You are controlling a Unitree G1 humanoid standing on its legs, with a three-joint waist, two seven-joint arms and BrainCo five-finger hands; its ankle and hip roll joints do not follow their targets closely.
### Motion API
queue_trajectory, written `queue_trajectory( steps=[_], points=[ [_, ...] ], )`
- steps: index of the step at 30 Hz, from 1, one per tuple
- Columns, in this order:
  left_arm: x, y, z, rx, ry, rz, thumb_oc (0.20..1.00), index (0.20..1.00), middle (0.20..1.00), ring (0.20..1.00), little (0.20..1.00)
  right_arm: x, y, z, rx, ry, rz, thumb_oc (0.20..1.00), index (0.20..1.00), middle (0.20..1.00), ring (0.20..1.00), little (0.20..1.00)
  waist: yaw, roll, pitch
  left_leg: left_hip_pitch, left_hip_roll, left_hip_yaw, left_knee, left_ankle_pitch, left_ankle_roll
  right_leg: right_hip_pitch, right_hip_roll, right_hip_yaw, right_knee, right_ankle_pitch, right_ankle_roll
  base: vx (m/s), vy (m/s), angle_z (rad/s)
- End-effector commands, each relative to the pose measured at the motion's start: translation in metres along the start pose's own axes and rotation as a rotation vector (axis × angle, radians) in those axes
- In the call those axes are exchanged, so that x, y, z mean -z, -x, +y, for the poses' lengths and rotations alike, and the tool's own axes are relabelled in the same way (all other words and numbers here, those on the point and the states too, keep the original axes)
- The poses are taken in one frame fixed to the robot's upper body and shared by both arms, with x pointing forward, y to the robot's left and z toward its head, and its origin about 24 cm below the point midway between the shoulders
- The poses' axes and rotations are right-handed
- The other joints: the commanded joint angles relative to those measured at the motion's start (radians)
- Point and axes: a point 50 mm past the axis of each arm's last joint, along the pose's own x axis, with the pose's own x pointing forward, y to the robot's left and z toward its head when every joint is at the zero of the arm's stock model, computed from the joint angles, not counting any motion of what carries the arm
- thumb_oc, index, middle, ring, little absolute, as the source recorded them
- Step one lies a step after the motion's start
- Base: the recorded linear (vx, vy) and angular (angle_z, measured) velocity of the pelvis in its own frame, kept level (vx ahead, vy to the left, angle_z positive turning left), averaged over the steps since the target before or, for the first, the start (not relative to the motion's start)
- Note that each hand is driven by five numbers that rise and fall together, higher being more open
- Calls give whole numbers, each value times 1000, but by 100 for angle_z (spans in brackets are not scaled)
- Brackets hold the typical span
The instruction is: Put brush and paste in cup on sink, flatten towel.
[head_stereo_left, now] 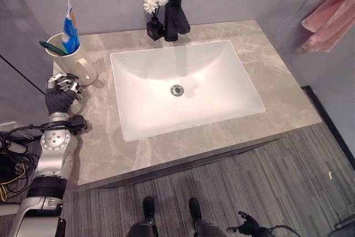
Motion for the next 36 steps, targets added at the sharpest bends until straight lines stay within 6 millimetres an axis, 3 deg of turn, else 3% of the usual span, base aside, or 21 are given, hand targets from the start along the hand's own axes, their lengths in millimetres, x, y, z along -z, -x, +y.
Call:
queue_trajectory(
  steps=[1,7,13,25,30,31,36],
  points=[
    [25,25,11,-2,-52,93,200,200,200,200,200,2,1,-12,35,18,-10,1000,1000,1000,1000,1000,-5,4,-23,-92,32,-43,185,-92,7,149,-30,-1,16,3,52,0,0,0],
    [40,47,15,38,-52,165,200,200,200,200,200,7,2,-13,28,17,1,1000,1000,1000,1000,1000,9,1,-45,-63,28,-52,156,-80,5,168,-26,-17,20,-8,43,17,-10,-7],
    [41,48,16,49,-68,174,200,200,200,200,200,9,3,-13,27,18,5,1000,1000,1000,1000,1000,10,3,-50,-58,25,-56,142,-72,5,173,-27,-27,15,-14,40,1,-1,-1],
    [29,24,4,47,-89,119,200,200,200,200,200,16,5,-12,30,-1,26,1000,1000,1000,1000,1000,-7,2,-44,-86,28,-50,158,-76,8,153,-28,-26,13,1,48,-6,3,1],
    [28,17,7,9,-80,117,200,200,200,200,200,20,5,-13,34,3,40,1000,1000,1000,1000,1000,-17,4,-40,-109,41,-29,218,-108,12,147,-29,-6,7,-5,51,11,23,-8],
    [28,16,7,3,-77,116,200,200,200,200,200,20,5,-14,36,1,41,1000,1000,1000,1000,1000,-19,4,-42,-103,38,-33,232,-145,12,161,-33,-7,1,-20,53,84,41,-2],
    [24,3,9,-43,-74,107,200,200,200,200,200,14,4,-14,32,-2,19,1000,1000,1000,1000,1000,-30,2,-34,-136,50,-25,278,-164,15,150,-31,11,2,-13,55,8,13,-10]
  ],
)
